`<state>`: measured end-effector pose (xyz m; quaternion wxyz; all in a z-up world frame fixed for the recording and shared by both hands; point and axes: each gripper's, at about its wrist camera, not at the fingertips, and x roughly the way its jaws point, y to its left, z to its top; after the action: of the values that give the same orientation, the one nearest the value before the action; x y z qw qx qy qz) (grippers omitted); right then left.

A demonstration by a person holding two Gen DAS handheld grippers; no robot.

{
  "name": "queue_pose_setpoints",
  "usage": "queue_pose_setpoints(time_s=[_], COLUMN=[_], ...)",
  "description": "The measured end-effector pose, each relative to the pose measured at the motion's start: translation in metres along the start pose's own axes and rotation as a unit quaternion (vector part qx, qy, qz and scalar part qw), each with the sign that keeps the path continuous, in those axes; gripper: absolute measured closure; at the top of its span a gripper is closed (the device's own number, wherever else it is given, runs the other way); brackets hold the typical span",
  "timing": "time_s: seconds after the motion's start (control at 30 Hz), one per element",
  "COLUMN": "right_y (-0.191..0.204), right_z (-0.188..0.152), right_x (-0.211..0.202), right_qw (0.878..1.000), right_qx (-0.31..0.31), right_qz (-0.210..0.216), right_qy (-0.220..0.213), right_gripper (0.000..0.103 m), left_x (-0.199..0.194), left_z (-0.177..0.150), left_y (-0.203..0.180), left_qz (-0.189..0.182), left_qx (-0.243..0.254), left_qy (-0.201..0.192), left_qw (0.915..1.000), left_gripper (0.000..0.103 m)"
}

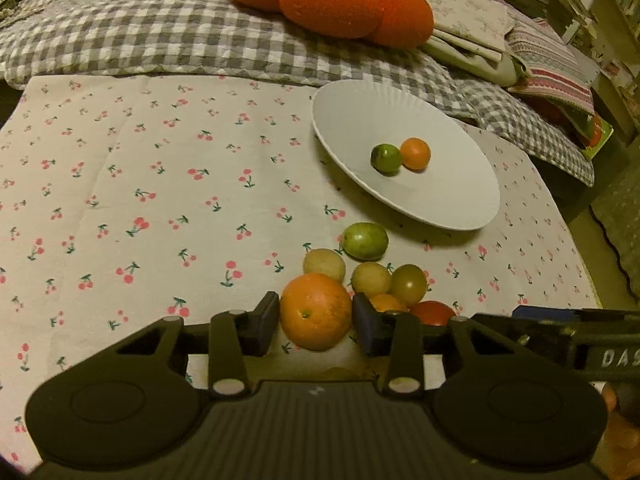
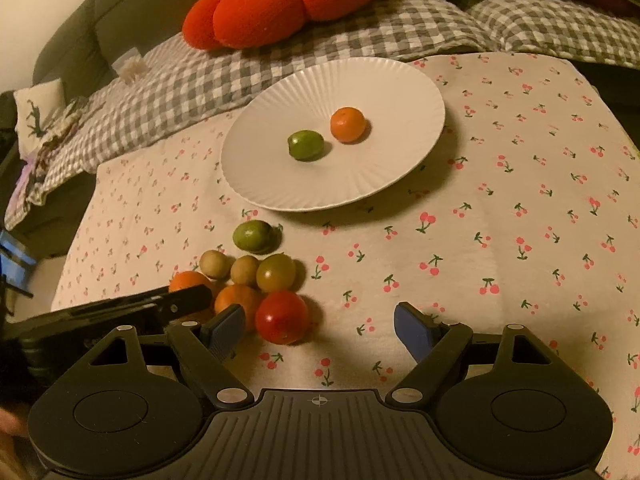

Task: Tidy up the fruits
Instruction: 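Close left gripper on the large orange while right gripper closes on the red tomato, then carry orange and tomato onto the white plate and open both grippers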

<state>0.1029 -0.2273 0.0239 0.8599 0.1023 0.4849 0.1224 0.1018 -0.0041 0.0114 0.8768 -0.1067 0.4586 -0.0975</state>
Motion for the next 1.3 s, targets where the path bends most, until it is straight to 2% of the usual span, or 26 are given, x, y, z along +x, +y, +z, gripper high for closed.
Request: queue_pose_setpoints(time_s=[0.17, 0.33, 0.43, 0.6, 0.8, 0.87, 1.3], right_y=[0.016, 0.034, 0.039, 0.042, 0.046, 0.049, 0.05], right_z=[-0.006, -0.012, -0.012, -0.011, -0.012, -0.013, -0.014], right_x=[0.009, 0.02, 0.024, 0.034, 0.036, 0.036, 0.032], right_qw=[0.998, 0.99, 0.986, 0.983, 0.981, 0.981, 0.98], right_qx=[-0.062, -0.138, -0.163, -0.181, -0.189, -0.192, -0.196], right_qz=[0.003, -0.017, -0.027, -0.04, -0.031, -0.026, -0.028], right_qy=[0.01, 0.006, -0.001, 0.003, 0.009, 0.012, 0.015], right_gripper=[0.02, 0.023, 0.023, 0.032, 0.055, 0.066, 0.069], left_x=[-0.004, -0.008, -0.01, -0.01, -0.011, -0.011, -0.012], left_z=[0.001, 0.003, 0.003, 0.003, 0.003, 0.003, 0.004], left_y=[0.003, 0.005, 0.006, 0.006, 0.007, 0.007, 0.008], left_qz=[0.005, 0.008, 0.008, 0.007, 0.006, 0.007, 0.01], left_qx=[-0.011, -0.016, -0.019, -0.02, -0.021, -0.021, -0.025], left_qy=[0.002, 0.002, 0.002, 0.003, 0.001, 0.001, -0.004], left_qw=[0.9999, 0.9998, 0.9998, 0.9998, 0.9998, 0.9998, 0.9996], left_gripper=[0.065, 0.065, 0.065, 0.065, 0.065, 0.065, 0.065])
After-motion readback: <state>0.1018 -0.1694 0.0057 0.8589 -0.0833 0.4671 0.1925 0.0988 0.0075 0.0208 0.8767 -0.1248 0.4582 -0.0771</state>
